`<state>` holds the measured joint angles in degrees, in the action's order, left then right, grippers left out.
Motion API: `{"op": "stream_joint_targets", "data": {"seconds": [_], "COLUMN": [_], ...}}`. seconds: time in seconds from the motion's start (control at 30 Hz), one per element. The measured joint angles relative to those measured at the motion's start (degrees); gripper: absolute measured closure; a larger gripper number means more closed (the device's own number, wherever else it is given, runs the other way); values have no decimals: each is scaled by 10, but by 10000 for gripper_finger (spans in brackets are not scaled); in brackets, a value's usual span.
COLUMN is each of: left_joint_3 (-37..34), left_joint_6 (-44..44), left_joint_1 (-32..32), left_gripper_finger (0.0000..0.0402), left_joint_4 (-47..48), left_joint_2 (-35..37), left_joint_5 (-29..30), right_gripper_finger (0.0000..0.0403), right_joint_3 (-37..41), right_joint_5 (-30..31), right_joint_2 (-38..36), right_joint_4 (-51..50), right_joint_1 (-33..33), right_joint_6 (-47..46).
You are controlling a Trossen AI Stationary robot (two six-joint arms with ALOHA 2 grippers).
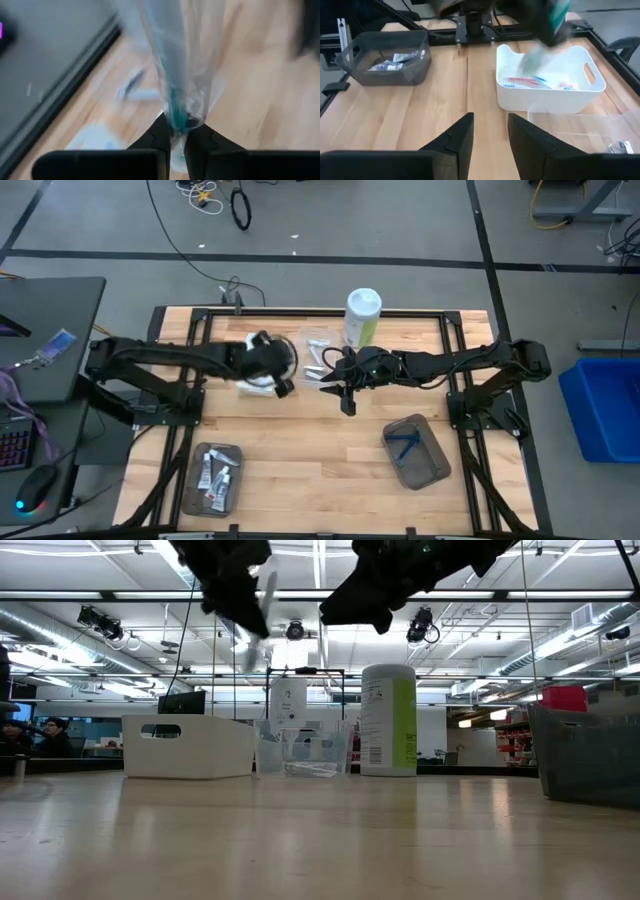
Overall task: Pick & Place Travel size toiletries
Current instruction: Put the green and white toothbrush into the white bin
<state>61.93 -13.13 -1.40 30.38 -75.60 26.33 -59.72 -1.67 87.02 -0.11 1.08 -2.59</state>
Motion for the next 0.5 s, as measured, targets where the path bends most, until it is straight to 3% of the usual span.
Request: {"op": "stream_joint_targets", "data": {"seconds": [0.2,0.5], "left_joint_3": [37,-39], "left_joint_6": [-63,-58], "left_joint_1": [-84,-183], "left_gripper_finger": [371,366], "left_joint_4": [183,185], "left_joint_2": [1,-6], "left_joint_5": [-57,-147], "right_gripper_finger": [276,277], "right_joint_3": [0,0], "right_joint_5": [1,1], "right_joint_2": [0,0], "right_joint_4": [4,3], "right_joint_1": [0,0], "right_joint_6": [0,0]}}
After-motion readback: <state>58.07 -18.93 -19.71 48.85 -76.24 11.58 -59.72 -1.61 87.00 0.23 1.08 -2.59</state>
